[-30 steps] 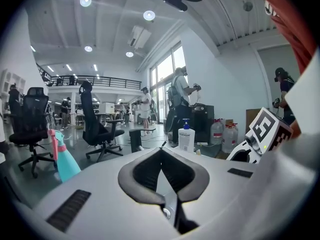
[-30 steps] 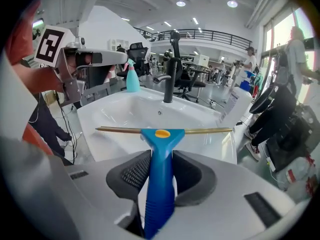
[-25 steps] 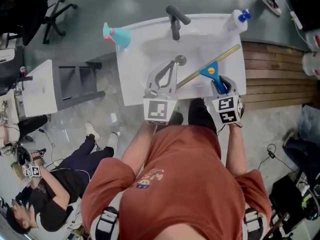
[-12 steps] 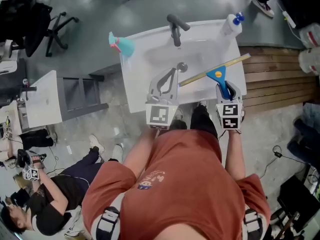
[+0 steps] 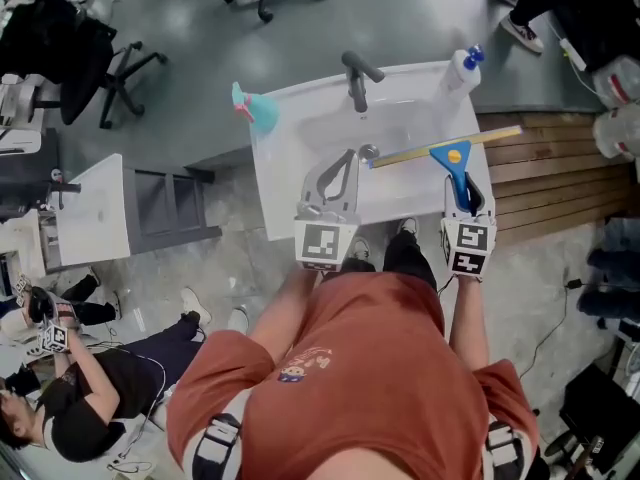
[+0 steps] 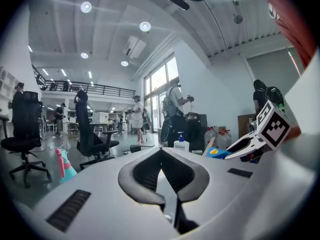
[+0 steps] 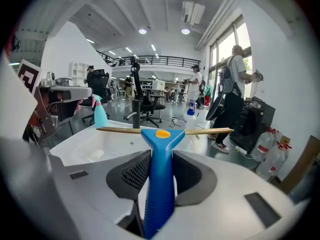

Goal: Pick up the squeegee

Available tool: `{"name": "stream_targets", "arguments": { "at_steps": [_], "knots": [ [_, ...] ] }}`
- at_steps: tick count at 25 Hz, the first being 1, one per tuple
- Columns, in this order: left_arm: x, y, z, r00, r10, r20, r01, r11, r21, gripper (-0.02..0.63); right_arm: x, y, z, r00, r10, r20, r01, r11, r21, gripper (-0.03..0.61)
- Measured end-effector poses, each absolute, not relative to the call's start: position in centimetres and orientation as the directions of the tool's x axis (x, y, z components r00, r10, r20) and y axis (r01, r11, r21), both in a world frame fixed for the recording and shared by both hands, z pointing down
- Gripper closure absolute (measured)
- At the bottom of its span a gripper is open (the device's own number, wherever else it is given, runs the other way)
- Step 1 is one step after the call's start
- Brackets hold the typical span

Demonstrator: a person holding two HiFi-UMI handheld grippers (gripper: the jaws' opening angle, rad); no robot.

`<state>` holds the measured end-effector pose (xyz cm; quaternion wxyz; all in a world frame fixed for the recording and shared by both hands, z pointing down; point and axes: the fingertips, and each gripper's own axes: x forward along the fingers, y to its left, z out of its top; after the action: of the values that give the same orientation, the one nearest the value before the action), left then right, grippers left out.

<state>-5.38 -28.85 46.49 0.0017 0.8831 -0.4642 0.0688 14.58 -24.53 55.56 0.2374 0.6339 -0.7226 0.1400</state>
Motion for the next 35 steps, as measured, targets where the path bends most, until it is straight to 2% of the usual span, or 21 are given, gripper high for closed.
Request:
{"name": "stream_targets", "arguments": {
  "at_steps": [10,15,35],
  "knots": [
    [-6.7,-30.0,43.1,0.529,-0.846,0.068,-0.841,-0.534,-0.091,0.595,15.0,-26.1,49.9,-0.037,-0.92,0.389,-0.992,0.082,0.099,0.439],
    [-6.7,-30.7,40.5,0.518,-0.855,-0.008,-0.854,-0.517,-0.063,0.595,15.2,-27.6,46.2,-0.033,-0.953,0.301,-0.991,0.07,0.115,0.438],
    [-7.7,-31.5,30.8,0.433,-0.879,-0.201,-0.901,-0.427,-0.074,0.595,14.8,-31.7,31.3,-0.106,-0.993,-0.044,-0.985,0.099,0.139,0.437]
  ]
}}
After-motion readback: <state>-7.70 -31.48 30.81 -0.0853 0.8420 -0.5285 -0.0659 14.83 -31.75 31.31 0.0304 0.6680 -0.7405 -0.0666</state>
